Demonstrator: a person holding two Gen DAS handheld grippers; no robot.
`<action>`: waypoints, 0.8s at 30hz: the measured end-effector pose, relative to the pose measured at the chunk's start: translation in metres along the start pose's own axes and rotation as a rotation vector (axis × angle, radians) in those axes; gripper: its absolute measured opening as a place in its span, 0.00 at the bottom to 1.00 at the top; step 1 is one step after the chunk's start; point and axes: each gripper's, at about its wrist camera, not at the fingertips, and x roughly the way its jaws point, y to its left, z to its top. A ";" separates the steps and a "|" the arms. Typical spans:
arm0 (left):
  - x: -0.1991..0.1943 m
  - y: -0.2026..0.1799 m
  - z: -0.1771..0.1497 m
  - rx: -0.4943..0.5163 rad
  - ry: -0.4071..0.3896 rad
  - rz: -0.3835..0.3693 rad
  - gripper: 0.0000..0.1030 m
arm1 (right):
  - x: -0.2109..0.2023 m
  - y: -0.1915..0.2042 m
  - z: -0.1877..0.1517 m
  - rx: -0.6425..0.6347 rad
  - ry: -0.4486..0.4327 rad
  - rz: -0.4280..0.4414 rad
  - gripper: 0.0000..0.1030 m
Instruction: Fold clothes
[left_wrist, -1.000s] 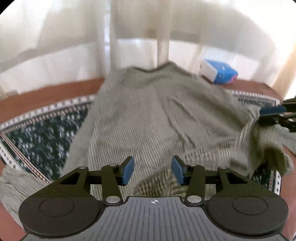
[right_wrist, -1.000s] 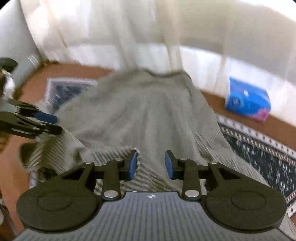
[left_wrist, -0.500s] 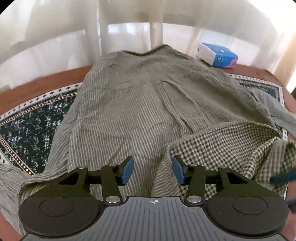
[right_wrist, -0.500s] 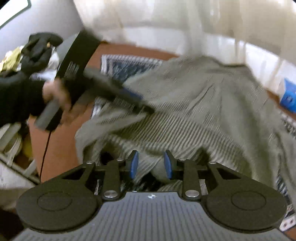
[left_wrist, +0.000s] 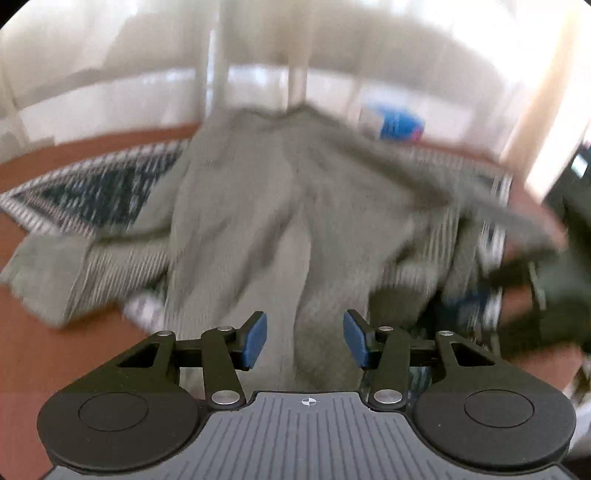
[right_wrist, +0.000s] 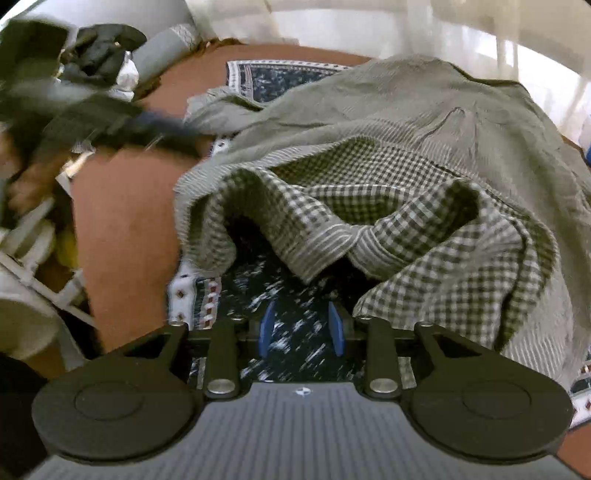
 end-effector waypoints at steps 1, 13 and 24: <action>0.001 0.001 -0.007 -0.038 0.010 0.017 0.60 | 0.006 -0.001 0.001 -0.008 -0.005 -0.011 0.35; 0.048 -0.006 -0.013 -0.130 0.037 0.232 0.29 | 0.030 0.005 0.015 -0.086 -0.019 0.051 0.13; -0.038 0.041 -0.008 -0.232 -0.094 0.210 0.04 | -0.018 -0.026 0.022 0.438 0.058 0.517 0.01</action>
